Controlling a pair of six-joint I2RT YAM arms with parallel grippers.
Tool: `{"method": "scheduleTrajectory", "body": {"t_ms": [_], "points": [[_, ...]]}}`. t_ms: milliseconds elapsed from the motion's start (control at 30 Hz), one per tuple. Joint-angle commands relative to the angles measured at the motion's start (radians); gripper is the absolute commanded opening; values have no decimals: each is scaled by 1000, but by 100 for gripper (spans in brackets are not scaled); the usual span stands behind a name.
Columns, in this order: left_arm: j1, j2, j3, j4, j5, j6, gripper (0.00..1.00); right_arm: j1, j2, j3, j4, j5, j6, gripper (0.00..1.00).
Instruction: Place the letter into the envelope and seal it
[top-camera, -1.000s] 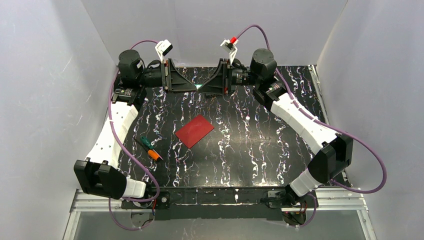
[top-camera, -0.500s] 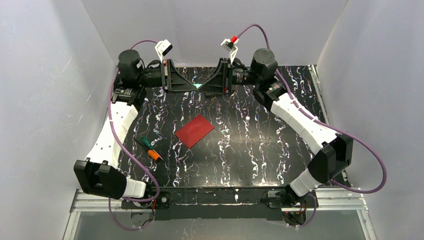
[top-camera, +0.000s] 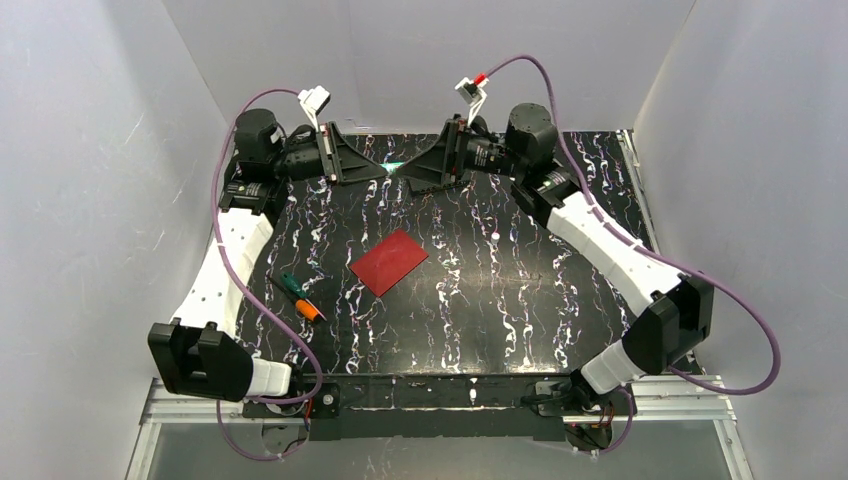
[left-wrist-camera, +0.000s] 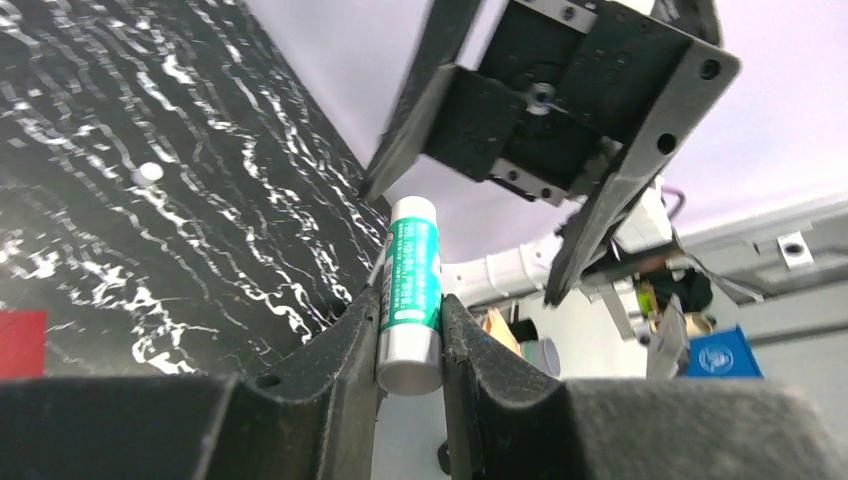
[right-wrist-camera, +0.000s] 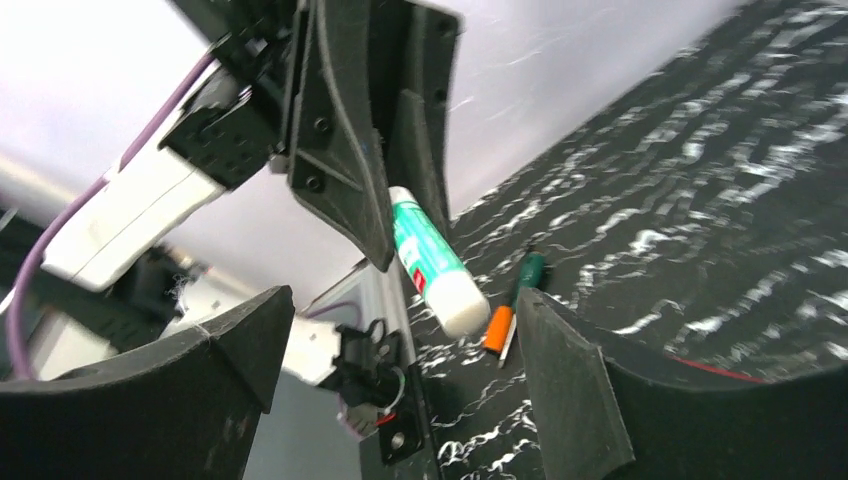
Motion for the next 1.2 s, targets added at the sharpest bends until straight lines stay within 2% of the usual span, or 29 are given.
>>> {"method": "scheduleTrajectory", "body": {"t_ms": [0,67,167,233,300,400,700,800,1000,1167], "points": [[59,-56,-61,-19,-66,26,0,-26,-107,-4,-194,341,-107,90],[74,-70,-89,-14,-77,30,0,-36,-130,-9,-323,531,-118,90],[78,-82,-111,-88,-132,99,0,-43,-117,-11,-496,719,-106,87],[78,-87,-113,-207,-213,174,0,-43,-52,42,-728,863,-125,82],[78,-83,-115,-296,-294,236,0,-43,18,60,-861,945,-162,80],[78,-69,-120,-354,-328,277,0,-43,96,40,-935,988,-221,79],[78,-54,-135,-359,-327,282,0,-46,267,-1,-933,1086,-282,81],[78,-46,-131,-358,-325,275,0,-72,308,-45,-859,1101,-286,80],[78,-37,-134,-344,-314,250,0,-134,350,-113,-706,1015,-286,68],[78,-27,-127,-358,-312,254,0,-146,420,-78,-750,979,-279,55]]}}
